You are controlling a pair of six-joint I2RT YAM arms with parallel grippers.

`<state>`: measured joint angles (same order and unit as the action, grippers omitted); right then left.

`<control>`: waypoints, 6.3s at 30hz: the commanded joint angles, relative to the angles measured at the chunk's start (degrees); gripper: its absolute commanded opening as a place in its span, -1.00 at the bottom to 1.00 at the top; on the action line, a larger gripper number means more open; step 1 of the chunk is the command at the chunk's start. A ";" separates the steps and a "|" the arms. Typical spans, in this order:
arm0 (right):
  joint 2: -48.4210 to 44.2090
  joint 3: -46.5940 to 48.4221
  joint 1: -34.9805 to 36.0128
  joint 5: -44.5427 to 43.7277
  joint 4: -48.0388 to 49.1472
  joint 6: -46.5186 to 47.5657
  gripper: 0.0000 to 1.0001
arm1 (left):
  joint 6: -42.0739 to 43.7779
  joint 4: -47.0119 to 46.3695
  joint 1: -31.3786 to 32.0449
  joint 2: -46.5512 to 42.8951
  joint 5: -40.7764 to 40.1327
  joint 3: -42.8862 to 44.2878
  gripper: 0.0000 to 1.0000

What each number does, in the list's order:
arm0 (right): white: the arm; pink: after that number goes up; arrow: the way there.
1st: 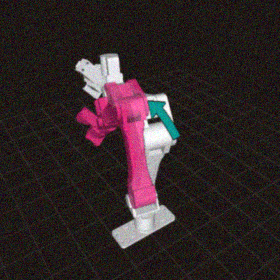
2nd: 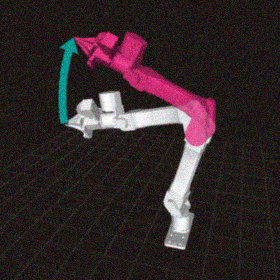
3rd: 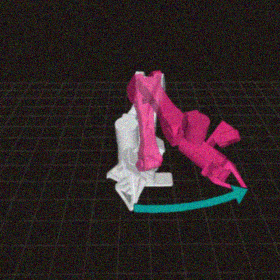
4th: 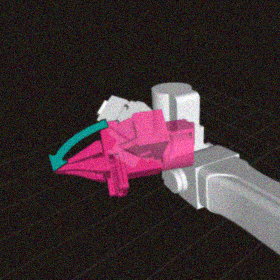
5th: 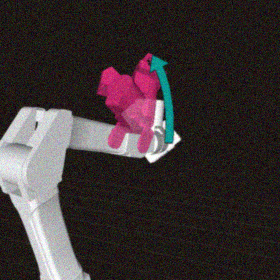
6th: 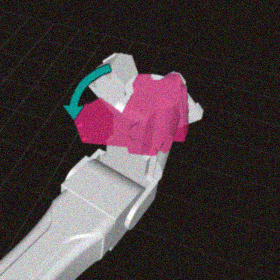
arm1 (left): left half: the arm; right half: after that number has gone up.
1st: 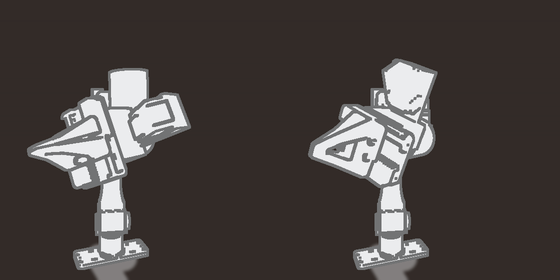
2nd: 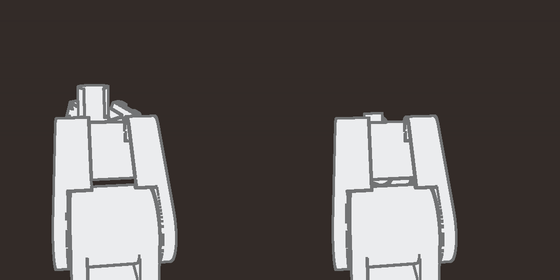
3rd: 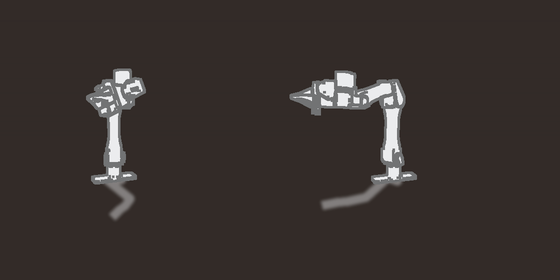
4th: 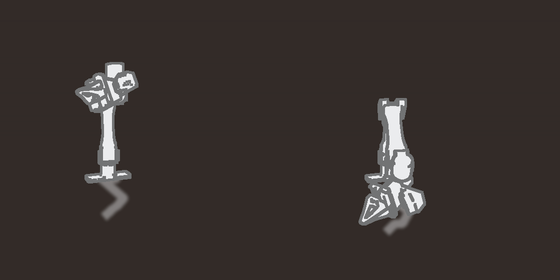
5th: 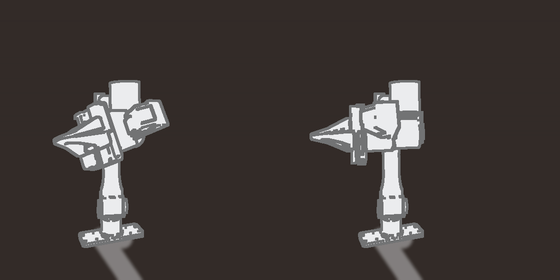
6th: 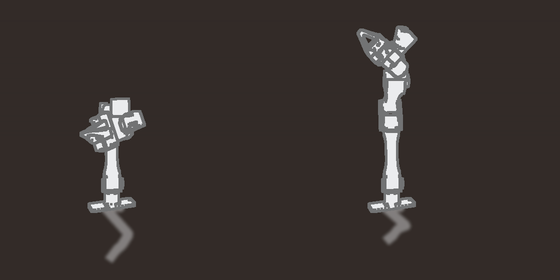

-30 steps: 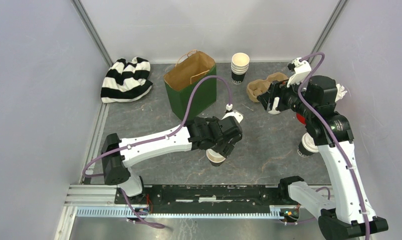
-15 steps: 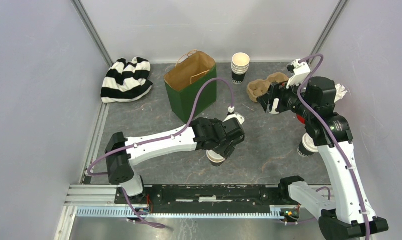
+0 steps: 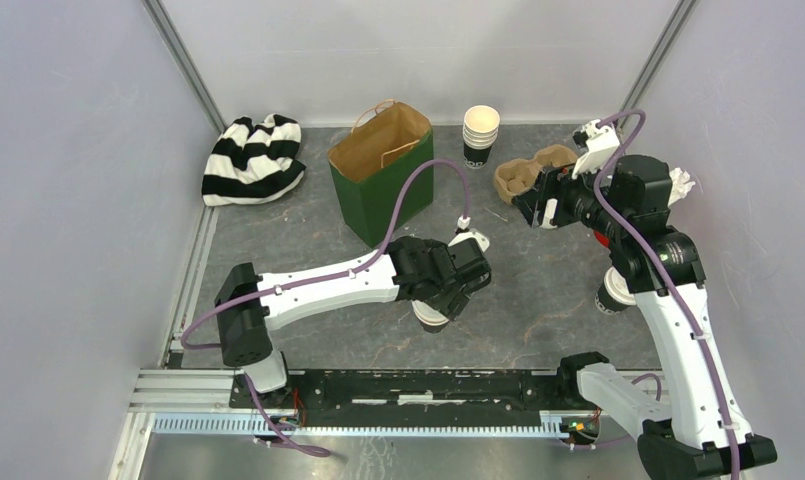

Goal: Pack the takeout coffee

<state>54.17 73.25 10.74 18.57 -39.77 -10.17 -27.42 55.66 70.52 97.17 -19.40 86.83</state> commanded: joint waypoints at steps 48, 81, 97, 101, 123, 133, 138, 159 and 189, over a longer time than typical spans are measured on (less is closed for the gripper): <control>-1.80 -2.15 -0.08 0.18 2.60 0.55 0.65 | 1.00 -0.03 0.27 1.49 -0.65 2.74 0.69; -1.62 -3.73 -0.05 0.02 2.12 0.77 0.68 | -0.51 0.71 0.30 -5.31 0.22 2.89 0.99; 6.38 -34.64 3.69 39.81 18.39 -6.75 0.72 | -7.29 -12.52 -16.72 -18.14 26.97 -15.28 0.53; 5.88 -39.43 4.52 41.26 25.19 -11.05 0.69 | -4.42 -11.40 -16.74 -14.33 27.96 -14.42 0.39; 14.33 -43.15 11.96 36.48 34.50 -16.94 0.36 | -3.28 -12.68 -15.93 -10.68 26.33 -18.49 0.00; 18.50 -40.52 12.31 32.06 23.01 -4.68 0.30 | -5.07 -13.29 -14.49 -11.01 22.87 -21.67 -0.02; 15.94 -37.14 12.34 35.75 24.44 -7.62 0.34 | -5.91 -13.27 -14.47 -11.11 22.10 -21.41 -0.01; 15.24 -37.16 11.23 35.09 22.46 -2.46 0.47 | -5.30 -13.41 -14.18 -10.47 22.66 -21.37 0.01; 14.96 -44.94 8.32 44.20 29.19 -7.54 0.06 | -5.98 -13.89 -14.18 -9.90 22.97 -21.09 0.02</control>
<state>68.58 29.61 18.68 60.25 -14.70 -16.60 -32.36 40.51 56.27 85.95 4.51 66.48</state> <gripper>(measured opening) 0.526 0.506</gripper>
